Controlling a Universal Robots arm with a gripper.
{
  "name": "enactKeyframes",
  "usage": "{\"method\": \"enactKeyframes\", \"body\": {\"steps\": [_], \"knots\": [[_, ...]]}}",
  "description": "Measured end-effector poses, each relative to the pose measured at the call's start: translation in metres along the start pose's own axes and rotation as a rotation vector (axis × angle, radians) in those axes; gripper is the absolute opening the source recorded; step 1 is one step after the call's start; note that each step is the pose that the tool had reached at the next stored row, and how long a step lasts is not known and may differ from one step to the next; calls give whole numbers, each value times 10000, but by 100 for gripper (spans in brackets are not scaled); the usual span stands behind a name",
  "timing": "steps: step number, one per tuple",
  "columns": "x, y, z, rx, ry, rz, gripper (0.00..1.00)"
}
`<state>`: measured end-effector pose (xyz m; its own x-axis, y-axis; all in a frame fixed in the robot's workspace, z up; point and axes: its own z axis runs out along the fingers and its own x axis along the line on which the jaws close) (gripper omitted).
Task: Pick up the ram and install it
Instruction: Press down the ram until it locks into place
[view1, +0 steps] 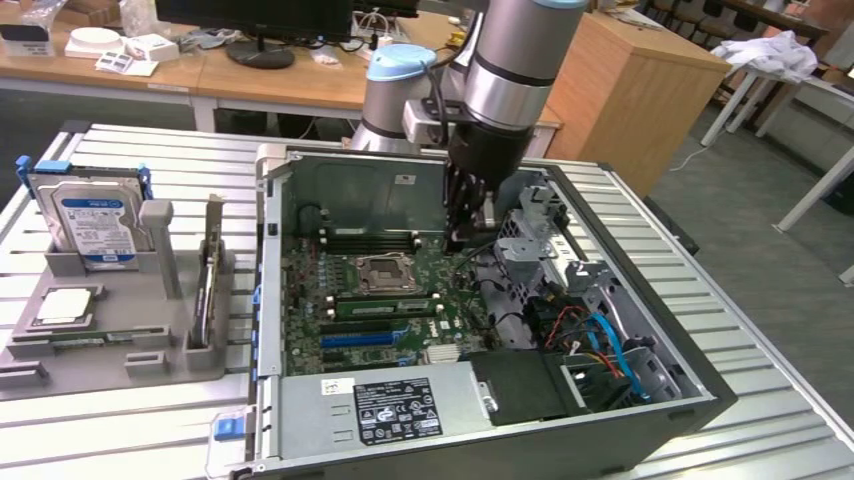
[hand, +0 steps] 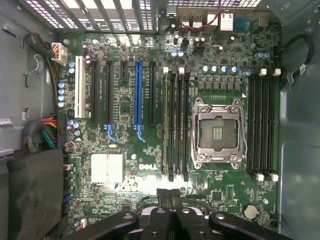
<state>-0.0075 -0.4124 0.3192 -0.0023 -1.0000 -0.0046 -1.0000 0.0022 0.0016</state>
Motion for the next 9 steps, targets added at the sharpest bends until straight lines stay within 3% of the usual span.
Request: {"method": "enactKeyframes", "body": {"steps": [9], "knots": [[0, 0, 48, 0, 0, 0, 11]]}}
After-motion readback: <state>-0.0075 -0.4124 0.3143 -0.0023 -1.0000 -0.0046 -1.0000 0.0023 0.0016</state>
